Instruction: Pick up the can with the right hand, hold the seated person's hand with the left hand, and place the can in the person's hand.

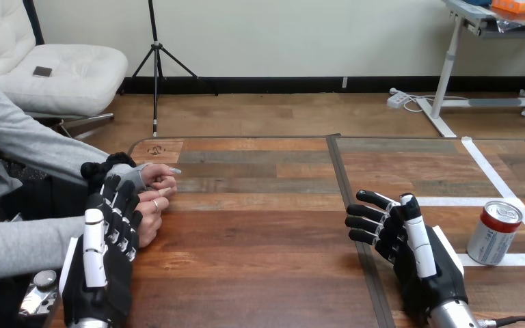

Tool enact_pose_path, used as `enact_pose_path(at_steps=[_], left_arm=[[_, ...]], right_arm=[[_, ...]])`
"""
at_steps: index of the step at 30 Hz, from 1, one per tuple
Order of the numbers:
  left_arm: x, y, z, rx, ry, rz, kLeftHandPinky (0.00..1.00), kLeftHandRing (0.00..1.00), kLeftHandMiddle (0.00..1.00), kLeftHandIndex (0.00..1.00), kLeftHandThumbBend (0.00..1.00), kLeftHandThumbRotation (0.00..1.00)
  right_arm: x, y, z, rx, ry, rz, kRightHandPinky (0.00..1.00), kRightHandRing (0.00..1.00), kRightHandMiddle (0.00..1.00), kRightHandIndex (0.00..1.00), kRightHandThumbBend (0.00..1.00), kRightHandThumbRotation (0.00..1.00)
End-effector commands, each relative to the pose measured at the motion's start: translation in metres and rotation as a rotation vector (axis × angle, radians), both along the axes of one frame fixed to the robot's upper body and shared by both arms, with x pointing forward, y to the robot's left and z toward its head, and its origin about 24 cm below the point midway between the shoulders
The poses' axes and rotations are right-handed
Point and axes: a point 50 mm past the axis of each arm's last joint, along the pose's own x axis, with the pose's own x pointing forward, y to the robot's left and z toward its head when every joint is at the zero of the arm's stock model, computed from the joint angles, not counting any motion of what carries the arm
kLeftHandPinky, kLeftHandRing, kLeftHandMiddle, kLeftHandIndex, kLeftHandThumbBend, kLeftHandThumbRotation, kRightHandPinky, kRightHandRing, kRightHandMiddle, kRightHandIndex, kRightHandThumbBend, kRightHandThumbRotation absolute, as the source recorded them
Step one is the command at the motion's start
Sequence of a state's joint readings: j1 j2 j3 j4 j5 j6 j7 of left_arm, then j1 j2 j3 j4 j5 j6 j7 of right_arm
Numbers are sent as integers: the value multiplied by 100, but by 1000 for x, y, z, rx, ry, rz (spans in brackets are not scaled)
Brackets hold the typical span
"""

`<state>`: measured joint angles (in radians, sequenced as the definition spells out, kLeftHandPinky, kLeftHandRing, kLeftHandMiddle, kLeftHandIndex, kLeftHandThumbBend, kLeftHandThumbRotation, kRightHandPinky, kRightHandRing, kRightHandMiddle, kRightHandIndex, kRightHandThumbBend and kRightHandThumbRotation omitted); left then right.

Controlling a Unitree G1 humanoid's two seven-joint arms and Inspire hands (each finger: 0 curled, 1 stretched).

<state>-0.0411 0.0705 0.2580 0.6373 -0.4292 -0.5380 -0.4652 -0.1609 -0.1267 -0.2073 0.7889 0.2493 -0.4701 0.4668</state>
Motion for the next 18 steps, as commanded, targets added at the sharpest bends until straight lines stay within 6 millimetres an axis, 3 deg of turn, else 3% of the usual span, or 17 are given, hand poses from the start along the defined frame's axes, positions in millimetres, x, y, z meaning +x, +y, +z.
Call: enact_pose_path(at_steps=[1,18], left_arm=[[17,0,23,39,-94,-11,100,97,95,97,54,100],[19,0,22,23,-96,-23,100,97,95,97,56,100]], right_arm=[[27,-1,32,-36,-131,21,73,73,73,76,76,90],[29,-2,33,-32,-127,44,73,74,74,76,78,90]])
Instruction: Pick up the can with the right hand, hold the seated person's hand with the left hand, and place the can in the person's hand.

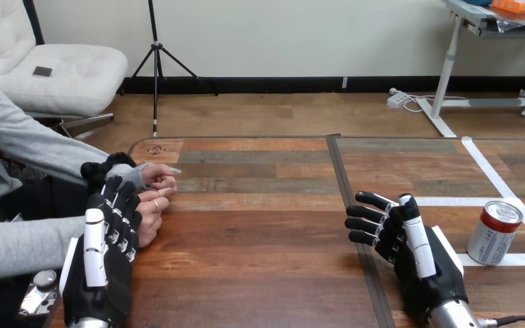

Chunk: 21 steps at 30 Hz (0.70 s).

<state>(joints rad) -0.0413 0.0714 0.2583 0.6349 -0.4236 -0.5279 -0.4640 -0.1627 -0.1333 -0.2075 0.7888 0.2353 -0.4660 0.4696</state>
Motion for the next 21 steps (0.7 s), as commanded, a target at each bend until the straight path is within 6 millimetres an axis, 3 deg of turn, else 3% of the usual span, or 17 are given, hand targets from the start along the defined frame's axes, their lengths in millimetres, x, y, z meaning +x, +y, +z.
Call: enact_pose_path(at_steps=[1,13,21], left_arm=[[19,1,23,20,-103,-18,100,97,95,97,56,100],[19,2,22,26,-93,-22,100,96,94,96,59,100],[19,3,22,42,-87,-22,100,95,94,96,62,100]], right_arm=[[28,-1,33,-13,-130,37,73,74,74,76,78,90],[34,-1,42,-71,-165,33,73,74,73,75,78,87],[39,-5,52,-148,-198,21,69,72,71,73,73,85]])
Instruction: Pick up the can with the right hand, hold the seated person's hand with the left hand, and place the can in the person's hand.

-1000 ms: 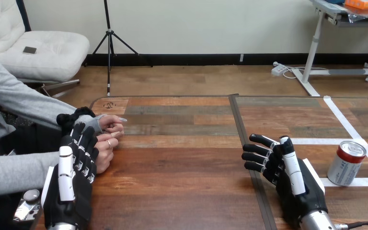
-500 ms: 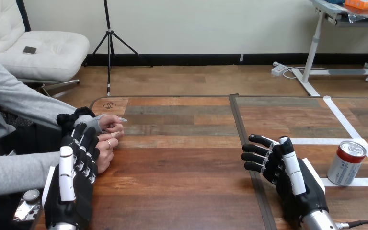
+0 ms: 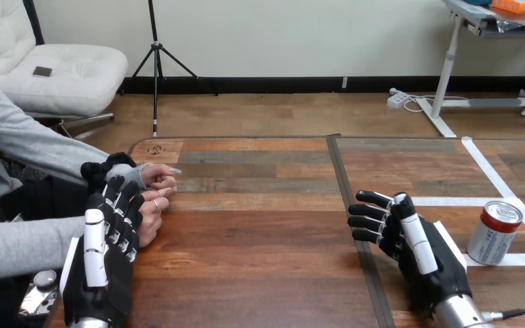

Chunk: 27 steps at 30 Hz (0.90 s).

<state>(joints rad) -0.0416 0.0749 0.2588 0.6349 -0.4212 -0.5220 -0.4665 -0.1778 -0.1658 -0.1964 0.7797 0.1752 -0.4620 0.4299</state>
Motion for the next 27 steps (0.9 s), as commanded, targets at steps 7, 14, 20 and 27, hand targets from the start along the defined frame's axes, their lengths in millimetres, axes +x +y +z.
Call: enact_pose_path(at_steps=[7,14,20,27], left_arm=[[19,2,22,34,-85,-18,100,95,94,95,62,100],[20,1,21,35,-88,-22,100,94,94,95,61,100],[20,1,20,17,-86,-23,100,94,94,95,62,100],[20,1,20,19,-86,-24,100,93,93,94,62,100]], right_arm=[[42,-5,57,-82,-222,-3,66,69,70,71,75,84],[50,-14,72,-148,-279,-1,63,68,69,70,74,85],[56,-21,84,-165,-301,-10,63,68,69,70,72,83],[61,-29,97,-209,-338,-34,62,68,69,69,70,82]])
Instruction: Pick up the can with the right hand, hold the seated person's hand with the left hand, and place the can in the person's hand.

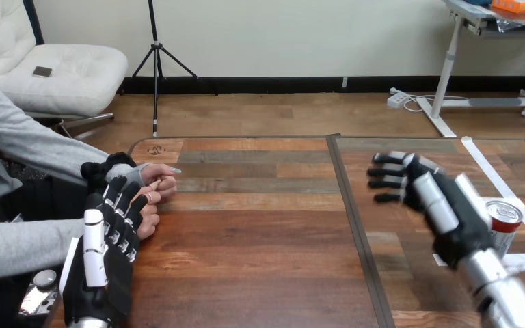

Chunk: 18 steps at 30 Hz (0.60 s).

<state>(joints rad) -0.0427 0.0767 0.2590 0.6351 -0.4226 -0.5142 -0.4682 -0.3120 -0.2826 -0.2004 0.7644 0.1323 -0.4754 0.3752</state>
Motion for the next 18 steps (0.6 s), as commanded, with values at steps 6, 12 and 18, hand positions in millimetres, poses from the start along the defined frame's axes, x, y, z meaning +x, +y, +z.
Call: enact_pose_path(at_steps=[6,12,18], left_arm=[[19,1,20,19,-90,-16,100,93,93,93,61,100],[18,0,19,12,-93,-16,100,94,93,94,60,100],[18,-1,19,4,-95,-4,100,93,93,93,59,100]], right_arm=[[28,-11,56,-66,-208,-7,61,68,69,69,59,79],[31,-20,64,-101,-223,-29,62,69,69,69,54,77],[34,-28,70,-96,-230,-68,62,69,69,69,58,78]])
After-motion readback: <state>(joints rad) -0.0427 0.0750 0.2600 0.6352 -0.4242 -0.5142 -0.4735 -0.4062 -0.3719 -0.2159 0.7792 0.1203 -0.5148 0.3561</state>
